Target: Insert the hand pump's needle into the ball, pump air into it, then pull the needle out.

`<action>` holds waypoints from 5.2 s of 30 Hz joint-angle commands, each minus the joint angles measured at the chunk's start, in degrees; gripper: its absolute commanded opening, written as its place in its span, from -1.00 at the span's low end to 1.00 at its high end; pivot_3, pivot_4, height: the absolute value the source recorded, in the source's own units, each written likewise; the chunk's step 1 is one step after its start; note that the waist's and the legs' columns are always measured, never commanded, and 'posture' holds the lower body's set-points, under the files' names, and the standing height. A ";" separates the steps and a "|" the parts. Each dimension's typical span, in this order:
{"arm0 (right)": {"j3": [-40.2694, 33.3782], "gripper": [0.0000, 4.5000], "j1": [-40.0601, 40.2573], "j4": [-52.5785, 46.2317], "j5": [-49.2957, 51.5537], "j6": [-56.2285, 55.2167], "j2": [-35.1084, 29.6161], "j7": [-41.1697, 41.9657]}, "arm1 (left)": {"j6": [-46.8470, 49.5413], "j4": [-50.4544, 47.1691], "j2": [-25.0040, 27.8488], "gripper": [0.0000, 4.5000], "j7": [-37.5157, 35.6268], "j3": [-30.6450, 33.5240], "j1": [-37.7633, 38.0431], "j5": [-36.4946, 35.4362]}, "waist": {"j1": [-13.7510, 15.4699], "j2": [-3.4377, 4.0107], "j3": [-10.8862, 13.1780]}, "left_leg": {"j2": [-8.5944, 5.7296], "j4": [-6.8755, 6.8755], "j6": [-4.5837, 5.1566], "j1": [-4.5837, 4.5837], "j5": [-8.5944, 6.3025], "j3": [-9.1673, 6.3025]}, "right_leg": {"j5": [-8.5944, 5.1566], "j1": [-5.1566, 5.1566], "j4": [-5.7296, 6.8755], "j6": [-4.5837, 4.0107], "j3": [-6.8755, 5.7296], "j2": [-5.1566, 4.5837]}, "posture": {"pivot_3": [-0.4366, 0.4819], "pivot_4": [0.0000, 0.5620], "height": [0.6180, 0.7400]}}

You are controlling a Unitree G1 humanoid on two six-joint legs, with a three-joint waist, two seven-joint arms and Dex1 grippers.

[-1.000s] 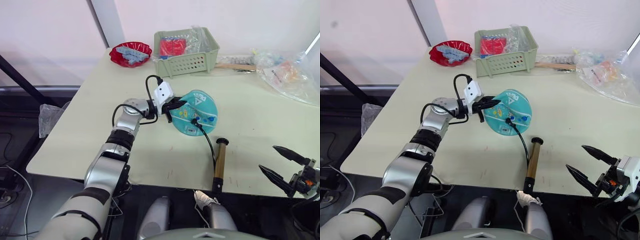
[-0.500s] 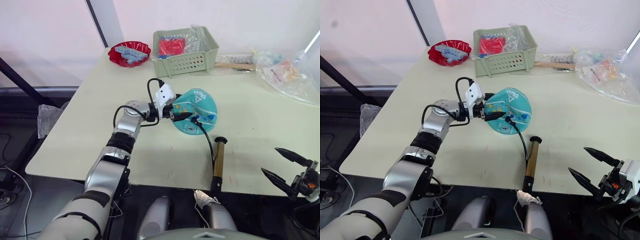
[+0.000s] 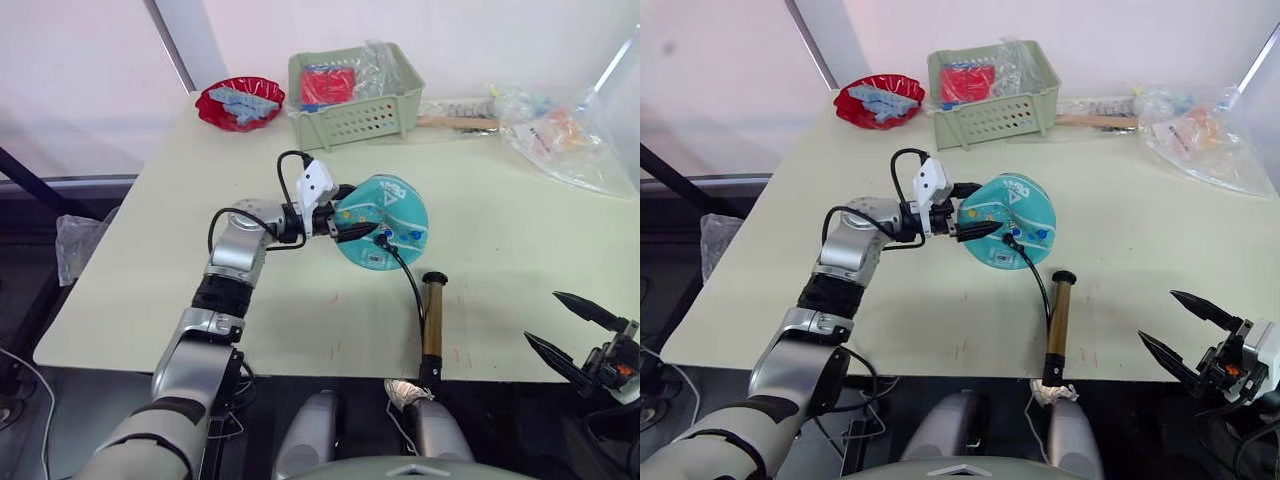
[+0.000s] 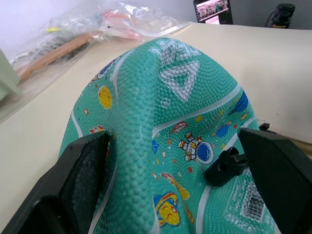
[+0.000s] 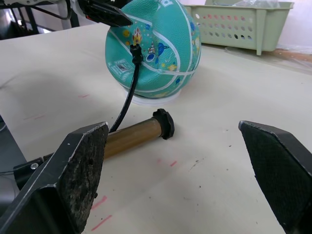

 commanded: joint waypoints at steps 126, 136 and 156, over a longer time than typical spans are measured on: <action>0.74 1.00 -10.34 11.82 6.14 3.72 -10.34 19.72 | 55.74 -47.08 -7.52 0.99 34.20 -14.63 22.69 -13.55 | -1.14 -0.01 0.10 | 0.32 0.89 0.18 0.29 -0.13 0.16 | 0.95 0.10 -0.02 -0.13 0.19 0.07 | -0.05 -0.47 0.95; 0.75 1.00 -9.03 11.61 5.90 2.93 -9.17 19.87 | 61.68 -42.02 -17.18 0.99 45.24 -19.55 19.00 -8.82 | -1.10 0.00 0.09 | 0.30 0.90 0.18 0.30 -0.13 0.15 | 0.95 0.13 -0.02 -0.13 0.18 0.07 | -0.05 -0.47 0.95; 0.31 1.00 -7.61 11.93 6.00 1.70 -8.84 20.77 | 67.57 -33.79 -26.27 0.99 54.80 -23.89 16.32 -3.21 | -1.14 0.02 0.10 | 0.27 0.90 0.17 0.26 -0.14 0.09 | 0.94 0.12 -0.03 -0.12 0.13 0.05 | -0.05 -0.47 0.95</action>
